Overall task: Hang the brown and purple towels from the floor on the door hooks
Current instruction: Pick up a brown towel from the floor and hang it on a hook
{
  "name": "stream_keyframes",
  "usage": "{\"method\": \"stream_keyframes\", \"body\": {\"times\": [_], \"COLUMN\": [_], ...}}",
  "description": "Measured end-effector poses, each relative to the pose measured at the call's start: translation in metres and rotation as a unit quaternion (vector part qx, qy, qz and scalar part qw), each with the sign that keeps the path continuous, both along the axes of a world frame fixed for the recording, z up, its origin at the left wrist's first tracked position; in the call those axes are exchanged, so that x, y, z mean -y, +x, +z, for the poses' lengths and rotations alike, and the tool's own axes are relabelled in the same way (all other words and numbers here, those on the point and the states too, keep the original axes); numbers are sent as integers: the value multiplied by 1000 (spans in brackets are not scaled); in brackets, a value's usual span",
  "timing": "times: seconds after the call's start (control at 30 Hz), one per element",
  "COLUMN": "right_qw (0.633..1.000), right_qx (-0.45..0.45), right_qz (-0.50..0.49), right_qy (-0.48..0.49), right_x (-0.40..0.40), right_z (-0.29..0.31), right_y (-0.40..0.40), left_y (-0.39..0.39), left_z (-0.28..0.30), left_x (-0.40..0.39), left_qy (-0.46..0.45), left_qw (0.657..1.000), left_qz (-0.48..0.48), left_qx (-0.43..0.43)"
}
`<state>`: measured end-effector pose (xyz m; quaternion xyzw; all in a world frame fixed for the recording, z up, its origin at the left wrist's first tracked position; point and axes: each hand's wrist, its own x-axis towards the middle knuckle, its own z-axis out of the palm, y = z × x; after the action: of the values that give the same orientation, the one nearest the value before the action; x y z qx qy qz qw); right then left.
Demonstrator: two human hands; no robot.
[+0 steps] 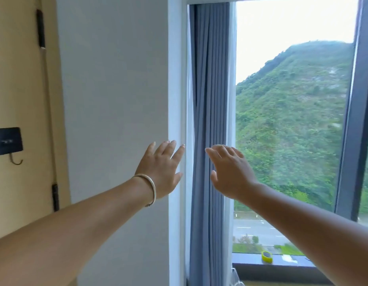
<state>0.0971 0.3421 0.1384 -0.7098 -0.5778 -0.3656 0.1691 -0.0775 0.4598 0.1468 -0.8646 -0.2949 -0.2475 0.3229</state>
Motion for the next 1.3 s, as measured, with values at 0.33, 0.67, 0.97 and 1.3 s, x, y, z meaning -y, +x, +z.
{"method": "stream_keyframes", "body": {"times": [0.33, 0.67, 0.97, 1.3], "right_qw": [977, 915, 801, 677], "right_qx": [-33, -77, -96, -158], "right_qz": [-211, -395, -589, -719], "right_qy": [-25, -26, -36, -27], "right_x": [214, 478, 693, 836], "right_z": [-9, -34, -66, -97], "right_y": [143, 243, 248, 246], "left_y": [204, 385, 483, 545], "left_z": [-9, -41, -79, -108], "left_x": [148, 364, 572, 719], "left_qy": [-36, -72, -81, -76], "left_qw": [977, 917, 837, 765], "left_qz": [-210, -392, -537, -633], "left_qx": [-14, -34, -67, -88]}}
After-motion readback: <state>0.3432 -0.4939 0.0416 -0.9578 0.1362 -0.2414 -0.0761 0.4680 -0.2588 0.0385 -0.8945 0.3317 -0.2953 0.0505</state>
